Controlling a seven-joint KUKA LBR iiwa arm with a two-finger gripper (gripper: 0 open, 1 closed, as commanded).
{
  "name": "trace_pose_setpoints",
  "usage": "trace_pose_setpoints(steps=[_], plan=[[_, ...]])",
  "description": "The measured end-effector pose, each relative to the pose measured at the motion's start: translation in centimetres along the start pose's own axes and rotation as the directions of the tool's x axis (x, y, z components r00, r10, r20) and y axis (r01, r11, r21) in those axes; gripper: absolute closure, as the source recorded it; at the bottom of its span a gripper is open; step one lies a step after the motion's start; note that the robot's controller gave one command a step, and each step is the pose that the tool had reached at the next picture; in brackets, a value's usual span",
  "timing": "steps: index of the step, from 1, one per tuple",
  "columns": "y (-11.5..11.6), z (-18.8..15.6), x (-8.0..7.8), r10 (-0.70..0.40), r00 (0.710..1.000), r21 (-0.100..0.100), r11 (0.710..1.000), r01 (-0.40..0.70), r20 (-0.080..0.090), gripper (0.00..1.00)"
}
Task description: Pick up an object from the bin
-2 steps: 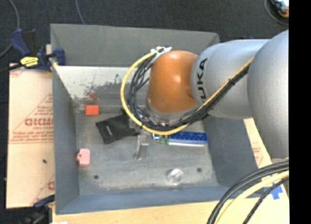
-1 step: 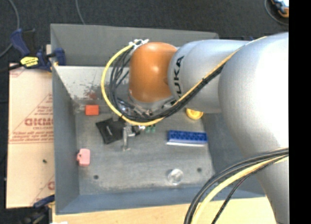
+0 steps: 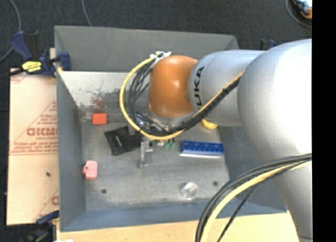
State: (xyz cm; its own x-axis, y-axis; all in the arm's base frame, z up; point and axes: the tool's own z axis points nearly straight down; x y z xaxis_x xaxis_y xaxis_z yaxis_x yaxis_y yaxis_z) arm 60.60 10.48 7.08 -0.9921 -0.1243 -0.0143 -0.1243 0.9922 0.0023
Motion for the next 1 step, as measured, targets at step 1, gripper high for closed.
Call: trace_pose_setpoints(steps=[1], plan=[[0.31,-0.06,-1.33,-0.039,0.999,0.001,0.999,0.039,-0.008,1.00]])
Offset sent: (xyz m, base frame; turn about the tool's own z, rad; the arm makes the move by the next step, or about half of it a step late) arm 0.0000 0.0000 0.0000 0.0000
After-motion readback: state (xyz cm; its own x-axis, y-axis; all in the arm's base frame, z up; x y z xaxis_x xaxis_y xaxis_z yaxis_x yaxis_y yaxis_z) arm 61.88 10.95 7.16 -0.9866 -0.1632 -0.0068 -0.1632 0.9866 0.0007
